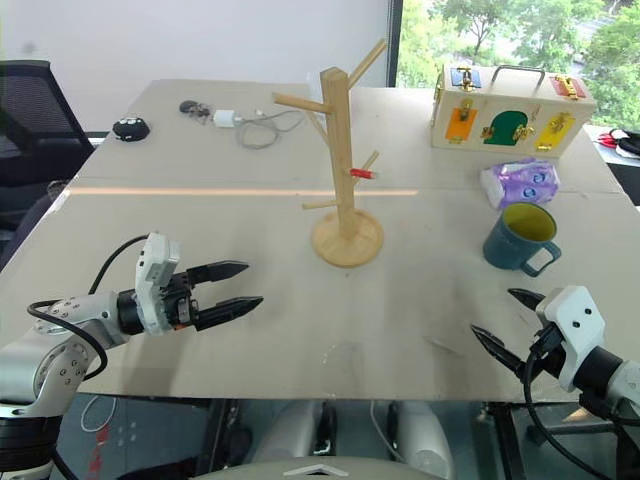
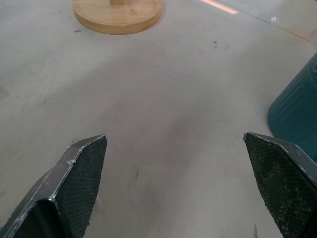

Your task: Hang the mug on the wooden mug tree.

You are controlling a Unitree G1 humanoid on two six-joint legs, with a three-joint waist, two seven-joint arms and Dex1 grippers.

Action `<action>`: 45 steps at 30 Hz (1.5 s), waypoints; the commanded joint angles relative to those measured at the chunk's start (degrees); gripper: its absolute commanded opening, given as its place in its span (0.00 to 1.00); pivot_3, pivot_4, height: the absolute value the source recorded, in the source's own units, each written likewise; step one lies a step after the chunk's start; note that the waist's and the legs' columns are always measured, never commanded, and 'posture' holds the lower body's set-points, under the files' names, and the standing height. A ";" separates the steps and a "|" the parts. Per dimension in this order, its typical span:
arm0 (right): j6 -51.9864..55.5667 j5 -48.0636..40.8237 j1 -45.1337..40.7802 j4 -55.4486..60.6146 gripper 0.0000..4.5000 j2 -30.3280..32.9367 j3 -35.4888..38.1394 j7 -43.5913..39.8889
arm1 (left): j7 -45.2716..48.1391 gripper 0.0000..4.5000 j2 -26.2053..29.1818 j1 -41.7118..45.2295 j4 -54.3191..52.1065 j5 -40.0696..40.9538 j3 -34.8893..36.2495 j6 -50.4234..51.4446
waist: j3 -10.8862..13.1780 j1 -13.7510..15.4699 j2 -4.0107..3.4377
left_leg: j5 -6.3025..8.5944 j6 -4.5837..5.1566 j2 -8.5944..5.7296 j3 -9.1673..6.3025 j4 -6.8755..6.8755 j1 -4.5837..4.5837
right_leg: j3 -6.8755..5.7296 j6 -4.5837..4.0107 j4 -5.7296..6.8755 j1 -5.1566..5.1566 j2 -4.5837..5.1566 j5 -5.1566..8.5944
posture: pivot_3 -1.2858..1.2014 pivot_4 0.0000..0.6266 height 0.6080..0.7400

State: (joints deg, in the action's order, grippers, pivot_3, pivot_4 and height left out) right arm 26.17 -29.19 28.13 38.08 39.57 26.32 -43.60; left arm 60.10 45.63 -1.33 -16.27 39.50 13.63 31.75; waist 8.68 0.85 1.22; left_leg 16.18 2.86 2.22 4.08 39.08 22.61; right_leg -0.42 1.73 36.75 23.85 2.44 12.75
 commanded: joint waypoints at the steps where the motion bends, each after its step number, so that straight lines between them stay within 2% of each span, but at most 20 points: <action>1: -2.33 2.28 0.02 0.06 0.99 -2.75 1.48 3.59 | 1.84 1.00 0.08 1.42 -2.27 3.24 2.01 -0.09 | 0.00 0.00 0.01 | 0.00 0.00 0.00 0.00 0.00 0.00 | 0.00 0.00 0.00 0.00 0.00 0.00 | 0.52 0.24 1.00; 5: 2.66 7.27 -2.90 0.31 0.99 -8.90 -0.35 16.38 | 9.50 1.00 0.85 5.92 -4.70 10.48 1.68 0.41 | 0.03 0.10 0.06 | 0.00 0.00 -0.04 -0.09 0.03 0.14 | -0.11 0.00 -0.01 0.05 0.08 0.00 | 0.52 0.24 1.00; 8: 10.98 13.22 -5.91 4.03 0.99 -13.75 -2.11 29.04 | 14.18 1.00 2.88 9.21 -3.88 10.60 0.31 -0.17 | -0.03 -0.15 -0.13 | -0.01 0.00 -0.07 0.02 0.04 0.09 | -0.02 0.01 0.00 0.06 0.11 0.00 | 0.52 0.24 1.00; 12: 18.56 16.00 -11.75 7.27 0.99 -20.95 -5.13 39.34 | 18.55 1.00 4.52 13.28 -1.87 9.69 -1.26 -0.76 | -0.05 -0.24 -0.21 | -0.06 -0.10 0.00 0.02 0.00 0.05 | 0.04 0.00 0.09 0.17 -0.31 0.00 | 0.52 0.24 1.00; 17: 21.22 18.03 -18.49 5.45 0.99 -26.56 -7.05 45.05 | 19.89 1.00 4.44 16.19 -0.31 9.72 -1.44 -0.51 | -0.05 -0.39 -0.20 | -0.07 -0.10 -0.03 0.11 -0.02 0.12 | 0.16 0.00 0.08 0.23 -0.36 0.00 | 0.52 0.24 1.00; 27: 20.44 22.01 -23.82 0.87 0.99 -29.23 -6.65 49.30 | 18.77 1.00 4.36 16.07 -0.95 10.43 -0.08 -0.20 | -0.04 -0.49 -0.20 | -0.10 -0.15 -0.04 0.14 -0.04 0.20 | 0.22 0.00 0.06 0.31 -0.41 0.00 | 0.52 0.24 1.00; 29: 20.66 22.25 -24.85 0.29 0.88 -29.58 -6.72 49.75 | 18.21 1.00 4.26 15.84 -1.30 10.50 0.15 -0.32 | -0.04 -0.67 -0.20 | -0.09 -0.14 -0.03 0.13 -0.04 0.19 | 0.22 0.00 0.08 0.31 -0.42 0.00 | 0.52 0.24 1.00; 32: 20.55 23.08 -26.58 -0.87 0.64 -29.84 -6.81 50.68 | 17.60 1.00 4.19 15.37 -2.05 10.65 0.34 -0.35 | -0.04 -1.03 -0.20 | -0.09 -0.13 -0.03 0.13 -0.04 0.19 | 0.22 0.00 0.09 0.31 -0.42 0.00 | 0.52 0.24 1.00; 36: 20.33 24.34 -28.90 -3.07 0.64 -30.11 -7.15 51.63 | 16.78 1.00 4.03 15.07 -2.74 10.72 0.32 -0.41 | -0.04 -1.52 -0.20 | -0.10 -0.15 -0.03 0.13 -0.04 0.19 | 0.23 0.00 0.09 0.31 -0.41 -0.01 | 0.52 0.24 1.00; 39: 20.44 25.04 -30.24 -4.15 0.37 -30.25 -7.65 52.08 | 16.15 1.00 4.00 14.84 -3.24 10.89 0.58 -0.27 | -0.04 -1.63 -0.20 | -0.12 -0.19 -0.03 0.13 -0.05 0.19 | 0.23 -0.01 0.09 0.31 -0.42 -0.01 | 0.52 0.24 1.00; 45: 20.33 26.13 -31.64 -5.77 0.37 -30.59 -7.95 52.52 | 15.17 1.00 3.98 14.26 -3.98 11.15 0.90 -0.23 | -0.04 -1.64 -0.20 | -0.12 -0.18 -0.03 0.14 -0.09 0.19 | 0.24 -0.01 0.08 0.32 -0.42 -0.01 | 0.52 0.24 1.00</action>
State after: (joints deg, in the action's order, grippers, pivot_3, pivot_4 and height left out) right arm 47.29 -3.96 -2.94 31.38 8.97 18.22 8.08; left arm 75.66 49.45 13.09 -18.29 49.67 12.95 31.82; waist 8.63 -0.78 1.02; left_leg 16.06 2.67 2.18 4.22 38.99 22.80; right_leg -0.17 1.72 36.84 24.17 2.02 12.74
